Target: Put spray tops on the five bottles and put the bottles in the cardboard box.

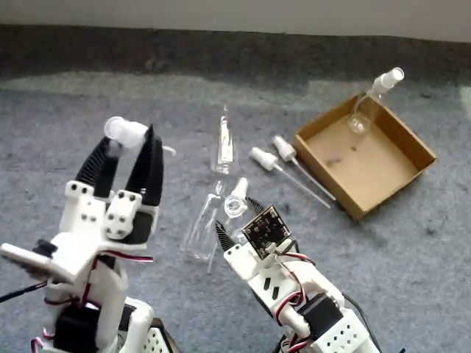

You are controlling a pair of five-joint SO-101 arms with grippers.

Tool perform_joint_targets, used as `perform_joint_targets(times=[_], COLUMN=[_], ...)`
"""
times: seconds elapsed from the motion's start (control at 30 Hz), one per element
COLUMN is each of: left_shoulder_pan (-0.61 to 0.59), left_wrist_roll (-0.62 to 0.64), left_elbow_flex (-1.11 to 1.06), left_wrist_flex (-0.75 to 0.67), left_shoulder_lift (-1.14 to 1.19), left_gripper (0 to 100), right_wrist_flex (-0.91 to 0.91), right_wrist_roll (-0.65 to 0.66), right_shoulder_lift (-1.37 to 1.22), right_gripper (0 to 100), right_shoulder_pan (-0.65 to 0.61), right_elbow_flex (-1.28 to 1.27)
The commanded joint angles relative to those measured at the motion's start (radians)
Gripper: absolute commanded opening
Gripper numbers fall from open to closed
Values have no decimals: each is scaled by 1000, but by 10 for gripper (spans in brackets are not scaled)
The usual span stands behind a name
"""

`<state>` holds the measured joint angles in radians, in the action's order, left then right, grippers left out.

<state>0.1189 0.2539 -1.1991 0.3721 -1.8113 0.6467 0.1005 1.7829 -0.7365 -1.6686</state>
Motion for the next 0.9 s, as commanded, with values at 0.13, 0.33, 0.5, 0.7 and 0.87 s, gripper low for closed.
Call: perform_joint_targets(times=[0.13, 0.33, 0.5, 0.7, 0.87], left_shoulder_pan=[7, -25, -39, 153, 295], left_wrist_roll=[104, 107, 109, 104, 101], left_elbow_flex=[217, 217, 300, 257, 196], left_wrist_flex=[252, 160, 161, 157, 155], left_shoulder_lift=[-10, 102, 355, 404, 404], left_gripper=[62, 62, 62, 62, 62], right_wrist_flex=[4, 4, 4, 4, 4], right_wrist_roll=[-2, -2, -2, -2, -2], right_shoulder_lift=[13, 13, 13, 13, 13], right_gripper=[207, 207, 207, 207, 207], right_shoulder_pan=[-8, -8, -7, -7, -7], right_elbow_flex=[-165, -165, -165, -165, -165])
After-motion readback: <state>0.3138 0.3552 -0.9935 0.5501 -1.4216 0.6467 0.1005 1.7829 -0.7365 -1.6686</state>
